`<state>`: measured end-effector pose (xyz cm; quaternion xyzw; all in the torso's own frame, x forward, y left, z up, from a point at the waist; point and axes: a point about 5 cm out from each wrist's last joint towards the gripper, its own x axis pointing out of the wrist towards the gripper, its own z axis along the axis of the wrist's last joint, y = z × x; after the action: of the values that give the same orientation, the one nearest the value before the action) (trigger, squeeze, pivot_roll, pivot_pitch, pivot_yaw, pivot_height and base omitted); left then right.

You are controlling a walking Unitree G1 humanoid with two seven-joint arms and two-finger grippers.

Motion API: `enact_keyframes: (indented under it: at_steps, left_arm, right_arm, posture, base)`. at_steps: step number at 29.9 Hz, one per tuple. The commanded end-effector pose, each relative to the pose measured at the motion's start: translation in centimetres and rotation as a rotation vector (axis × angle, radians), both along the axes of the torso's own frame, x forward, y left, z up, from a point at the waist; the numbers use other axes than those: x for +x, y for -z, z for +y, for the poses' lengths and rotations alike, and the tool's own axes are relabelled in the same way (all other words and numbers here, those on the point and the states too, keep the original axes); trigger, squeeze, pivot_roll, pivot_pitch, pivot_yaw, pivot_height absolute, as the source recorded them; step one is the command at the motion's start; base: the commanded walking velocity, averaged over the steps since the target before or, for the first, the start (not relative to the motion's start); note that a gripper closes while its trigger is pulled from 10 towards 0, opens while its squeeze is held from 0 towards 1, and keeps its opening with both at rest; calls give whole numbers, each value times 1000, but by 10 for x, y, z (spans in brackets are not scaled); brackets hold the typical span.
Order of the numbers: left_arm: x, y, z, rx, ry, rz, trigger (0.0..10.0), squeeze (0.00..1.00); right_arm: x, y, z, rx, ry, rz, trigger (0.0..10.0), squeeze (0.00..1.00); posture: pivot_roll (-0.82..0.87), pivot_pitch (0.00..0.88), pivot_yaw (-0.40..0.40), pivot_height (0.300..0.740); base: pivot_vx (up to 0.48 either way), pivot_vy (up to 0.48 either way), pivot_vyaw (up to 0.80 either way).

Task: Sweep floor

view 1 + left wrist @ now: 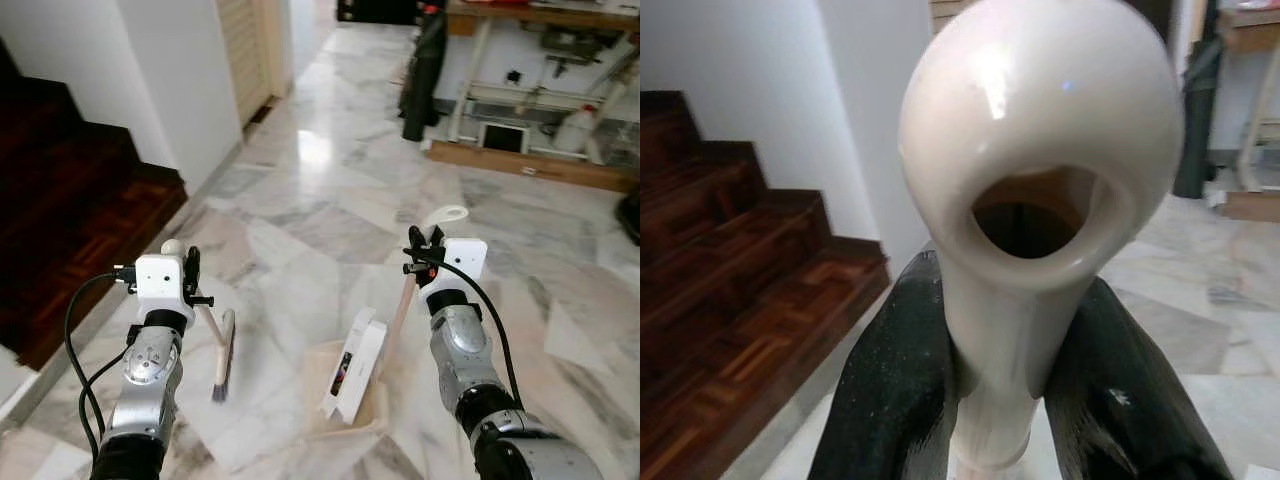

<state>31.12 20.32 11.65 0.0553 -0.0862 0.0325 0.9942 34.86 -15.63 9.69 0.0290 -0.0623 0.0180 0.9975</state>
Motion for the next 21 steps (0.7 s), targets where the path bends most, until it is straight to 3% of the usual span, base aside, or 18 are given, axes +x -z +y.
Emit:
enact_keyframes:
  at_steps: [1, 21]
  left_arm:
    - [5, -13, -3, 6, 14, -69, 10000, 0]
    - [2, -22, 7, 31, -47, -101, 10000, 0]
  right_arm:
    - [3, -11, 0, 6, 9, -62, 10000, 0]
    - [7, -18, 5, 16, -2, -73, 10000, 0]
  posture:
    - [-16, 0, 50, 740]
    - [45, 0, 18, 740]
  base:
    - [0, 0, 788]
    - [0, 0, 788]
